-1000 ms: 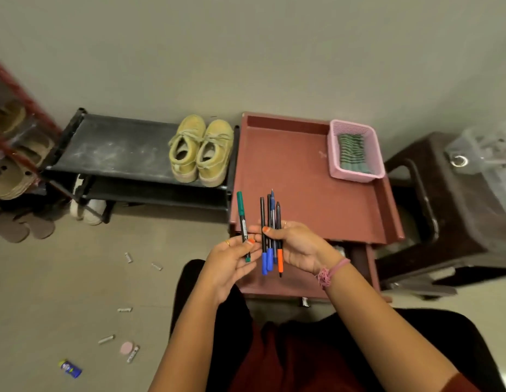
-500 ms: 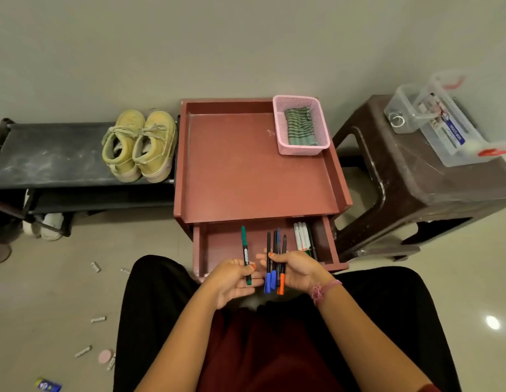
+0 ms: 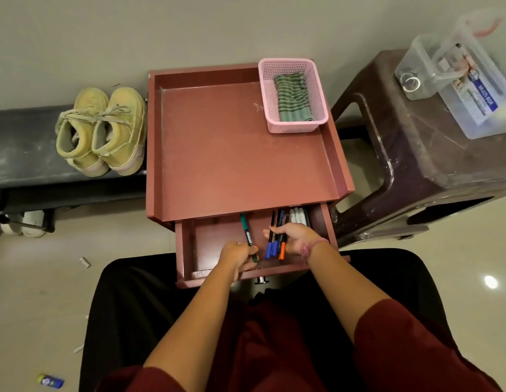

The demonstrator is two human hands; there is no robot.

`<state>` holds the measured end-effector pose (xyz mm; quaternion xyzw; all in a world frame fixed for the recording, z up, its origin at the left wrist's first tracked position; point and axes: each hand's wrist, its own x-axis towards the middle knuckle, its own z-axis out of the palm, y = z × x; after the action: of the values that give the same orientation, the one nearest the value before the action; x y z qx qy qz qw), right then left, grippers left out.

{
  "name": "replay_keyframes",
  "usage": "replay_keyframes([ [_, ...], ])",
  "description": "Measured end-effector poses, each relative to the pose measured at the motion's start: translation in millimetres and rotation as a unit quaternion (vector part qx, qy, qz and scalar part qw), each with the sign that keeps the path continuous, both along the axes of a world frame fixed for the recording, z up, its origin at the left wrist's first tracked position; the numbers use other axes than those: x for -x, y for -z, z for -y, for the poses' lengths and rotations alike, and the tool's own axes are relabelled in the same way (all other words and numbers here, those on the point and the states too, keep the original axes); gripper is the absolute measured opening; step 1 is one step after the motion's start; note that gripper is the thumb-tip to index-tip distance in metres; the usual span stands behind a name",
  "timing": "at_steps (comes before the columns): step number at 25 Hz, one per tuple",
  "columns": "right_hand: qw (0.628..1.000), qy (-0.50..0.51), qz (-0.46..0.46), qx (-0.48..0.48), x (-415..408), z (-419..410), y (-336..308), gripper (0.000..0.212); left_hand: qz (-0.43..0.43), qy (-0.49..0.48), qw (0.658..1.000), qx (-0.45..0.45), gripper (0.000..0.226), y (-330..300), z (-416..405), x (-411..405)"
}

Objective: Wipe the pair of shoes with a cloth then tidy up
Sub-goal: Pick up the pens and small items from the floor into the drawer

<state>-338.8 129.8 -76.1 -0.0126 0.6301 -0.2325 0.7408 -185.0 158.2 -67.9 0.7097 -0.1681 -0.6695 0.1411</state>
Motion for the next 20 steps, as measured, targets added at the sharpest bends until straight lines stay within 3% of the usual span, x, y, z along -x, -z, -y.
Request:
replay_keyframes([
  [5, 0.993, -0.060, -0.100, -0.007, 7, 17, 45, 0.005, 0.108, 0.084, 0.990, 0.020, 0.016, 39, 14, 6],
  [8, 0.974, -0.117, -0.192, -0.003, 11, 21, 71, 0.028, 0.134, 0.095, 0.986, 0.027, 0.018, 58, 19, 12],
  [14, 0.959, -0.153, -0.239, 0.013, 5, 22, 76, 0.065, 0.126, 0.097, 0.986, 0.043, 0.016, 92, 21, 23],
  [20, 0.949, -0.158, -0.273, 0.014, 4, 22, 87, 0.062, 0.141, 0.084, 0.986, 0.022, 0.025, 101, 22, 30],
])
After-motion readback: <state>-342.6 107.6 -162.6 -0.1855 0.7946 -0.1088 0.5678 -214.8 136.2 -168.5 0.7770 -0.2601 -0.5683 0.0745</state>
